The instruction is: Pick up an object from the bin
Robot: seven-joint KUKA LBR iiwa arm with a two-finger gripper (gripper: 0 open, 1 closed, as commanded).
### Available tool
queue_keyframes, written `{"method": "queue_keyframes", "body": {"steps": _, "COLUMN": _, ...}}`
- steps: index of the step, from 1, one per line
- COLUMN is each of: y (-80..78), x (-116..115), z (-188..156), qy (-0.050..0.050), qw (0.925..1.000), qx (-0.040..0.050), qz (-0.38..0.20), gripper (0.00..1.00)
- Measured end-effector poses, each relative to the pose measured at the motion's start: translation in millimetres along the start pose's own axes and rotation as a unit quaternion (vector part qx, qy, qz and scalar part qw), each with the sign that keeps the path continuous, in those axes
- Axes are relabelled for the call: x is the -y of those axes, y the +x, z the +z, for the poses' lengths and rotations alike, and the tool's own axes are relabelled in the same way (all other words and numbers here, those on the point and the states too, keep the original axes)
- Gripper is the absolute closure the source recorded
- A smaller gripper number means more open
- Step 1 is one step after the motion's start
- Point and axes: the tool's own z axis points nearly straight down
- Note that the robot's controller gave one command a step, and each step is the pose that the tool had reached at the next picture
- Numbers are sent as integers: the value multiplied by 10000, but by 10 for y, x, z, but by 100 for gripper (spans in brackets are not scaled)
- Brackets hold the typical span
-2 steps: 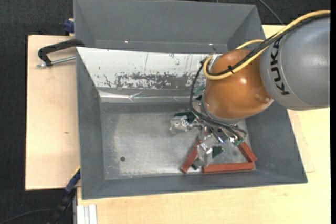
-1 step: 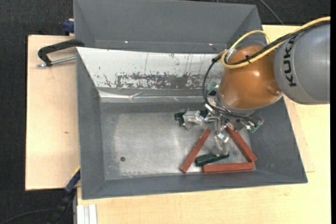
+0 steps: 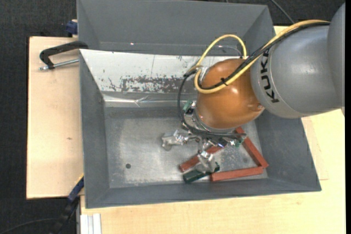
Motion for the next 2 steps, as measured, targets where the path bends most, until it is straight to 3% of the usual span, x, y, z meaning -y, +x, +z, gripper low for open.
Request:
{"method": "queue_keyframes", "body": {"steps": 1, "y": 33, "x": 23, "z": 10, "qy": -3, "qw": 10000, "qx": -19, "qz": 44, "gripper": 100}}
{"method": "queue_keyframes", "body": {"steps": 2, "y": 6, "x": 32, "z": -430, "qy": 23, "qw": 10000, "qx": 5, "qz": 53, "gripper": 100}}
